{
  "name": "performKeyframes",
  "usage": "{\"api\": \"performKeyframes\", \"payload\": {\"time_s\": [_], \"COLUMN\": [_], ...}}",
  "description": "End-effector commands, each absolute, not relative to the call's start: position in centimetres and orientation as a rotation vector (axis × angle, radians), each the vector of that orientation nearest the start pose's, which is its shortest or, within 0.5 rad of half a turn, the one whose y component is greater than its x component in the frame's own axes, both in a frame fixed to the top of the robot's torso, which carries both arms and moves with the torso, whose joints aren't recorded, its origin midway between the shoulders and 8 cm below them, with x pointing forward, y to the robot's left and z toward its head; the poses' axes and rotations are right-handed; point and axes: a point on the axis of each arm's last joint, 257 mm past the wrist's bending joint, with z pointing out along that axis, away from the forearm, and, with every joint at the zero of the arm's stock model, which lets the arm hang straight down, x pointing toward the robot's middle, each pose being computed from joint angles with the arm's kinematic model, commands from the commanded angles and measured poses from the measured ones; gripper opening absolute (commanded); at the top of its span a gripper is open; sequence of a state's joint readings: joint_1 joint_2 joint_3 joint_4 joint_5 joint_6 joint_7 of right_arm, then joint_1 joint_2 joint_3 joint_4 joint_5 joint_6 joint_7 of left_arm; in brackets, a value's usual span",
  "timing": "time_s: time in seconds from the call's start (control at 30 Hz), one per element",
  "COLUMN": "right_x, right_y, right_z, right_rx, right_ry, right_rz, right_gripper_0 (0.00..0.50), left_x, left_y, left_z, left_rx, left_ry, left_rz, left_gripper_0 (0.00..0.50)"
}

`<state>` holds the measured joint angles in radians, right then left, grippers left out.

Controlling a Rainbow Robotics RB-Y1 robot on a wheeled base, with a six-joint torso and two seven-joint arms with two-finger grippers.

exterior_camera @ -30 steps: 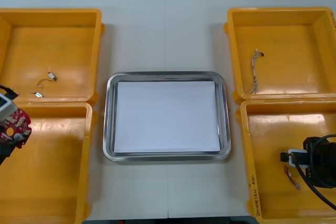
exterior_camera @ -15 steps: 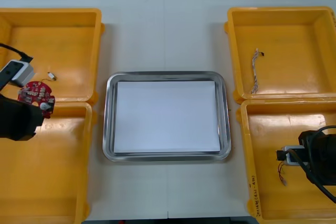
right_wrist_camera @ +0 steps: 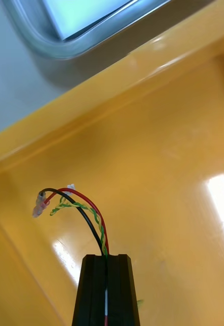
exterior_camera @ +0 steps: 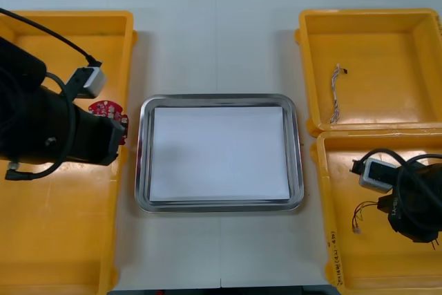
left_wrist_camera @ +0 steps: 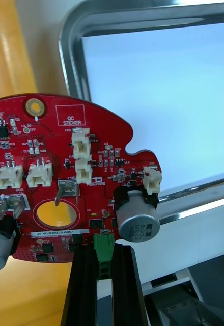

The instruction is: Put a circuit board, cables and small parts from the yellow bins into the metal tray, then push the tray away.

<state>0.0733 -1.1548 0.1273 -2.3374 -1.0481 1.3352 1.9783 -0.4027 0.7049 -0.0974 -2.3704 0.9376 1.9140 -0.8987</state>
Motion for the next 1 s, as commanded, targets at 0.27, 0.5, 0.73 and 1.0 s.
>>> {"api": "performKeyframes", "payload": {"time_s": [0.27, 0.5, 0.73, 1.0], "right_x": [33.1, 33.4, 33.6, 34.3], "right_y": [-25.7, -24.7, -23.6, -22.5], "right_z": [-20.3, -19.4, -18.5, -18.3], "right_rx": [-1.109, -0.903, -0.785, -0.602], "right_ry": [2.447, 2.532, 2.582, 2.61], "right_rz": [-0.069, -0.015, 0.002, 0.049], "right_gripper_0": [0.0, 0.0, 0.0, 0.0], "left_x": [37.5, 37.5, 36.7, 36.5], "left_y": [15.5, 13.6, 12.5, 11.5], "left_z": [-16.3, -17.9, -19.7, -22.2], "left_rx": [0.442, 0.48, 0.53, 0.541], "left_ry": [2.72, 2.731, 2.754, 2.799], "left_rz": [-0.127, -0.114, -0.09, -0.054], "left_gripper_0": [0.0, 0.0, 0.0, 0.0]}}
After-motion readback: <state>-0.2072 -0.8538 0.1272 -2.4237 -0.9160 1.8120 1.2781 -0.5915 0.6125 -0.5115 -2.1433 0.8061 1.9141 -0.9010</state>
